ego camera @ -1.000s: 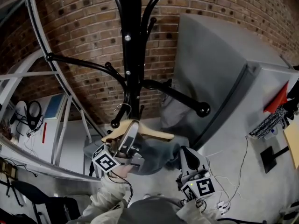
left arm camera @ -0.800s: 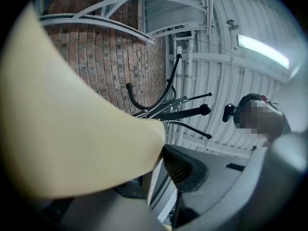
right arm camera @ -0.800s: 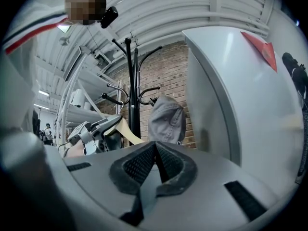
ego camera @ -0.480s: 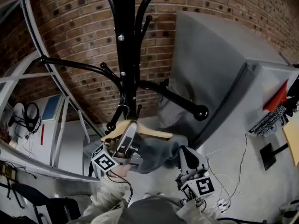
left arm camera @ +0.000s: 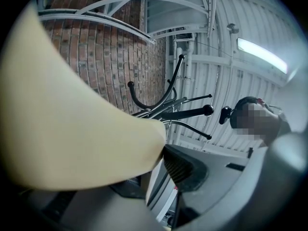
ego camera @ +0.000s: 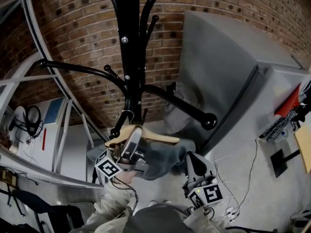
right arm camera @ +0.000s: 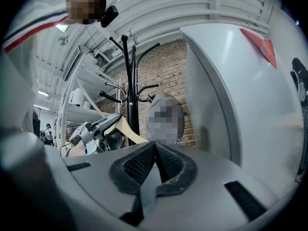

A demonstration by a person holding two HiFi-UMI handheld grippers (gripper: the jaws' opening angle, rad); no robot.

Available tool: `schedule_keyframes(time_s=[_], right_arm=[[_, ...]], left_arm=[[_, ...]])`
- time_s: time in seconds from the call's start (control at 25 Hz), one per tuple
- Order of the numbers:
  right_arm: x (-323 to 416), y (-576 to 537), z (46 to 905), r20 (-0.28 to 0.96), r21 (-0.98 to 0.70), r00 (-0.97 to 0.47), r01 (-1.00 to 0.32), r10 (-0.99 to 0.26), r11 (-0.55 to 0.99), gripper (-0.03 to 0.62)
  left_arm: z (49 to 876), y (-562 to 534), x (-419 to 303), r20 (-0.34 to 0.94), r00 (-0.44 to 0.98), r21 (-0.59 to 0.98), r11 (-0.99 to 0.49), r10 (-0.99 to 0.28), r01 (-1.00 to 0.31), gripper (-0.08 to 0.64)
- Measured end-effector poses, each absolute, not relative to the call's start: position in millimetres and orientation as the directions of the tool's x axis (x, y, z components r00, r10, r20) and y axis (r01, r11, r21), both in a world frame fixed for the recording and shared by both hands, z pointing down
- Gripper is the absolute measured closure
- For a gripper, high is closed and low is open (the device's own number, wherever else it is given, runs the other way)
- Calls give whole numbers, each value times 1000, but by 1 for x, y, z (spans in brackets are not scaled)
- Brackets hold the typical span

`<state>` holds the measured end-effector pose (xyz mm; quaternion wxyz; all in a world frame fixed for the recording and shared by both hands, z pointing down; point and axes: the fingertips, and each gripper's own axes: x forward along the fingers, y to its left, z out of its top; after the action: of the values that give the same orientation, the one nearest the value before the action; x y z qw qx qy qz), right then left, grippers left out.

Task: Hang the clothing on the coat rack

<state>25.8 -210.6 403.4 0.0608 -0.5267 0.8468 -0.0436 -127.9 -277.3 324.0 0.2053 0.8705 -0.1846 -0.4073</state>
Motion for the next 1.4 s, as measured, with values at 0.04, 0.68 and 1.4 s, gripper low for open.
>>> schedule_keyframes(time_s=[0.04,0.68,1.4], right_arm=[[26,-211,404,-56,-138,-439,-886,-897,442,569],[28,-211,409,-41,-139,-454,-880,-890,455,569],[28,-196,414,-25,-145,-470,-872,-882,468,569]], left_arm=[[324,-277,-128,-635,598,509,-847,-488,-150,457],[328,-276,-134,-666,546,540,-833,-508,-117,436],[369,-263,-138,-649,480,666,-746,-590,-18,405]])
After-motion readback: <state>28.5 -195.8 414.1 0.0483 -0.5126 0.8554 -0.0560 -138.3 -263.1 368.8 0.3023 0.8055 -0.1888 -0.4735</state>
